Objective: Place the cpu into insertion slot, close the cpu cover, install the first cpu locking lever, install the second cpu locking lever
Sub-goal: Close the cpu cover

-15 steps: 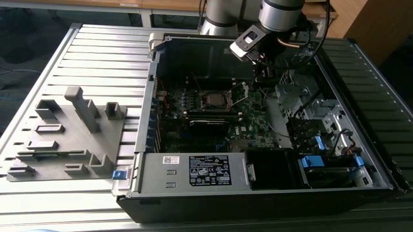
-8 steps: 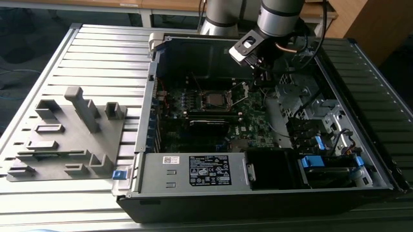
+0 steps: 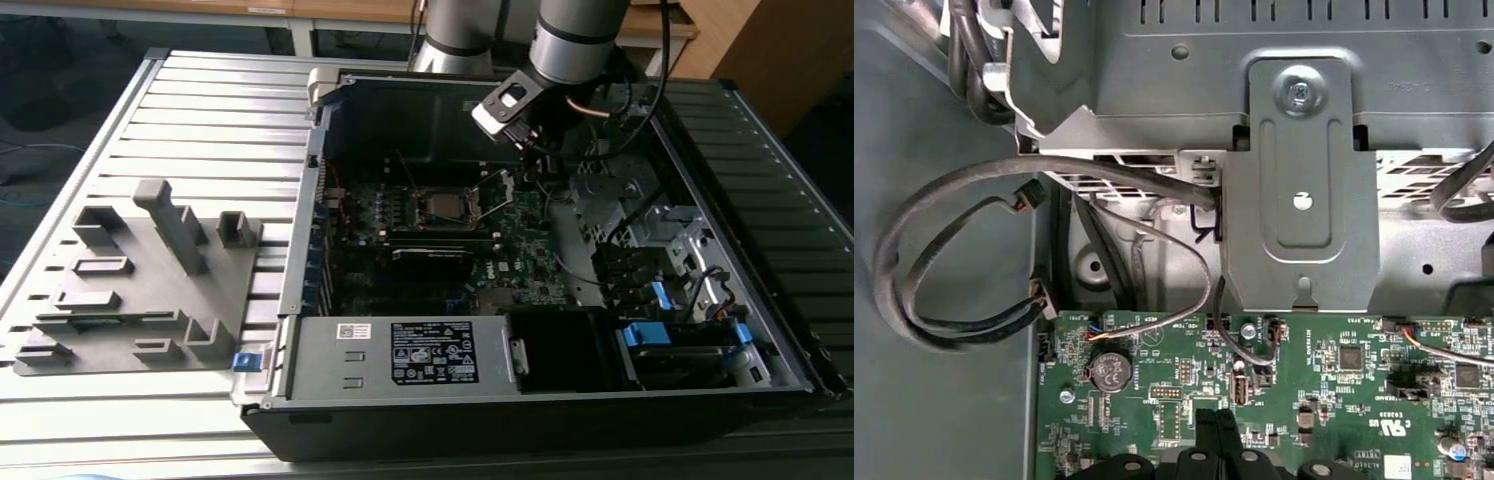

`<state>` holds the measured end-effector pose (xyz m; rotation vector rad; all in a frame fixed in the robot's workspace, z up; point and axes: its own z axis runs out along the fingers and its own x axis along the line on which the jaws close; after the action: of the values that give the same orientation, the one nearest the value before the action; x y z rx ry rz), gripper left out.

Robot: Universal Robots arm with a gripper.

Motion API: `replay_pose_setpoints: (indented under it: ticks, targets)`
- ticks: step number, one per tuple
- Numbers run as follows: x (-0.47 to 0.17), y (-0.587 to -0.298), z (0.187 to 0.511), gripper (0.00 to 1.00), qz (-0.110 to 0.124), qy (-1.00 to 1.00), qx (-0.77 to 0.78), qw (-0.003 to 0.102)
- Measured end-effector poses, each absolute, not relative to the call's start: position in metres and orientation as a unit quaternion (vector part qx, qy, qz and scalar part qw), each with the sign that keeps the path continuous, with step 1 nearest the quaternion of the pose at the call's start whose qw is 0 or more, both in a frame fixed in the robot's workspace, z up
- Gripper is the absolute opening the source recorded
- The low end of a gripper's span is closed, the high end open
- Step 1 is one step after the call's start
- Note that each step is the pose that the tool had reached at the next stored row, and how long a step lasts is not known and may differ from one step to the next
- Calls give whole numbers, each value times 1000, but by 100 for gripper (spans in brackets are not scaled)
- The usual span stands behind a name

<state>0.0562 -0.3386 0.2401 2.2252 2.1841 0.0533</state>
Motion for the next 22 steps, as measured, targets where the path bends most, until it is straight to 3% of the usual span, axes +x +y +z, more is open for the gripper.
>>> replay_pose_setpoints:
  ticks: [22]
  targets:
    - [18,-339,238,11,18,700,713,12]
